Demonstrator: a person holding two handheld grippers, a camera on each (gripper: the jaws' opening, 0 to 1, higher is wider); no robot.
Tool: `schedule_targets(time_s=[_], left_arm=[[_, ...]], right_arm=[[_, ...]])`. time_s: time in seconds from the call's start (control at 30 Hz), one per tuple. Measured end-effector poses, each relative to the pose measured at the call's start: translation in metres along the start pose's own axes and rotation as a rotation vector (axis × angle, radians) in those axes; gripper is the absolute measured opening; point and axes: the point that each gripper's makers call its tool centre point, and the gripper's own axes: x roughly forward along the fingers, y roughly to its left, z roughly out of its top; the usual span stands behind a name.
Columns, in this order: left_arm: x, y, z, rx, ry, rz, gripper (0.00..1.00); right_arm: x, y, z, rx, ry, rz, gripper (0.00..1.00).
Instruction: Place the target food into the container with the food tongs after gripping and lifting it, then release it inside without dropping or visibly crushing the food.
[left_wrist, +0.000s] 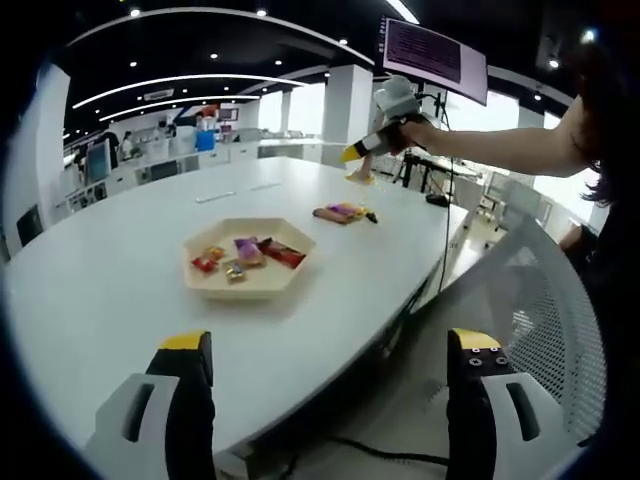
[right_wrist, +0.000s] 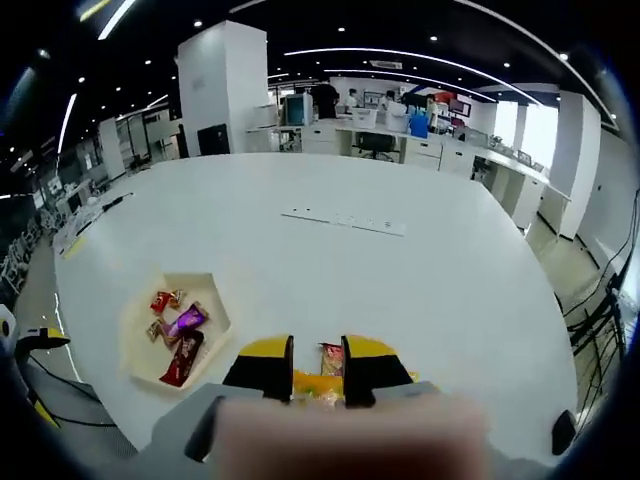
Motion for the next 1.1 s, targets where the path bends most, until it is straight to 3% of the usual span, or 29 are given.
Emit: schedule_targets(time_s=[0.73,1.1], left_arm=[[-0.003,0.006,0.007,-0.004,-0.042,0.037,0.97],[-0.003,0.006,0.008,-0.005,-0.041,0.039,0.96]], right_arm=[[0.046,0.131,0.046,-0.072,-0.038,0.214,0.18],[0.057,0.182,0.058,-0.103,-0.044,0.306,0.18]])
